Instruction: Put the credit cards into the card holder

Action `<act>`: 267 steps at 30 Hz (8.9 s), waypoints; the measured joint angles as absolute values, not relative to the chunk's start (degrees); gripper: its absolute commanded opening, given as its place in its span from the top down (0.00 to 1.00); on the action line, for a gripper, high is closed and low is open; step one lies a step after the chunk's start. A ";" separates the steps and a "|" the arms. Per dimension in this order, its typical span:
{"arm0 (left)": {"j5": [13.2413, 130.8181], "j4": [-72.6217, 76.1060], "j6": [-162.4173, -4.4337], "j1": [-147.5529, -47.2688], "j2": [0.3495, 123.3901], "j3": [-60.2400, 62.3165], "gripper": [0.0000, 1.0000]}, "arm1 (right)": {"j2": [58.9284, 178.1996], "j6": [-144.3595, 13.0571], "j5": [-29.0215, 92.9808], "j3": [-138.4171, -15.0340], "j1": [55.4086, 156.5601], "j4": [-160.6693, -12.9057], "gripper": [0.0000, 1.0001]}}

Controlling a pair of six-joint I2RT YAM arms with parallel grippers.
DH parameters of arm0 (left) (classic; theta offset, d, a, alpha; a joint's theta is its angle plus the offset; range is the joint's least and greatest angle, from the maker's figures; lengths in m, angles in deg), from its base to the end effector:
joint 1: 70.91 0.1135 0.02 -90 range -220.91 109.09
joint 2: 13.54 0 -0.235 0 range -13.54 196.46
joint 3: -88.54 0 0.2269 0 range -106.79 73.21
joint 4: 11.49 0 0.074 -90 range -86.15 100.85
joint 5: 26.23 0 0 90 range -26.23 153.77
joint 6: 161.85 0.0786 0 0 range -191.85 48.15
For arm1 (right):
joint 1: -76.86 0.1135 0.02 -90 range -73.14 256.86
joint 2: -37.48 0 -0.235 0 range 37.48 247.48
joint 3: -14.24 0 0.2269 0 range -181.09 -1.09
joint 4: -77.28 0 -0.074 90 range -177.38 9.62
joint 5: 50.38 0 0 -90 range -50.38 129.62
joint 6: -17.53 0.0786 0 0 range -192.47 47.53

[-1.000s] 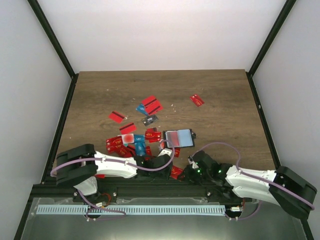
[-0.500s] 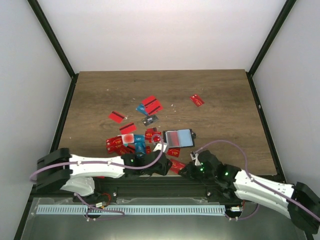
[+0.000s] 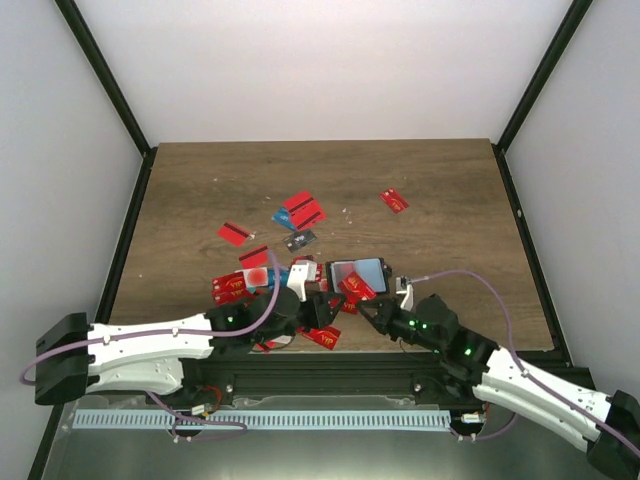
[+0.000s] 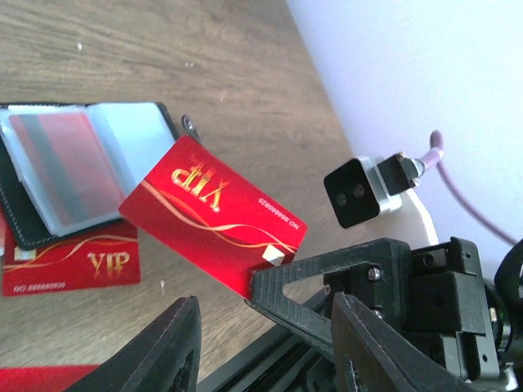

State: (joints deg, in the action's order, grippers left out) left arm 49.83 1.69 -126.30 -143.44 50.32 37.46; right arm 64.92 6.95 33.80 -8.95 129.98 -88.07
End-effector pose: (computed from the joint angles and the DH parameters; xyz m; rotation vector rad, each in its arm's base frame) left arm 0.1000 -0.2546 0.2085 0.1799 2.2035 -1.1133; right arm 0.1027 0.1501 0.1557 0.4374 2.2356 1.5358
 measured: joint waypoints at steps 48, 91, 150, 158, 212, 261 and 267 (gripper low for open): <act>65.77 -38.85 -130.98 -132.08 57.55 43.65 0.96 | 73.95 12.81 35.37 -8.01 129.83 -127.20 0.96; 88.26 -16.36 -122.26 -118.33 80.98 31.21 0.96 | 99.70 -29.79 32.09 -32.73 101.04 -75.37 0.13; 106.79 -1.24 -115.57 -111.88 95.15 20.65 0.96 | 114.47 -35.60 23.74 -29.80 94.22 -84.25 0.14; 108.48 -1.59 -115.99 -111.60 96.81 19.25 0.96 | 115.22 -35.80 22.47 -29.80 94.18 -85.58 0.14; 114.62 -2.44 -118.96 -108.06 98.12 17.94 0.96 | 117.05 -37.55 15.35 -28.31 93.55 -90.89 0.17; 113.18 7.44 -117.06 -107.16 99.67 13.20 0.96 | 115.89 -38.18 13.69 -28.01 93.55 -88.92 0.16; 113.13 7.97 -116.53 -106.99 99.61 13.20 0.96 | 115.89 -38.16 13.67 -28.01 93.55 -88.92 0.16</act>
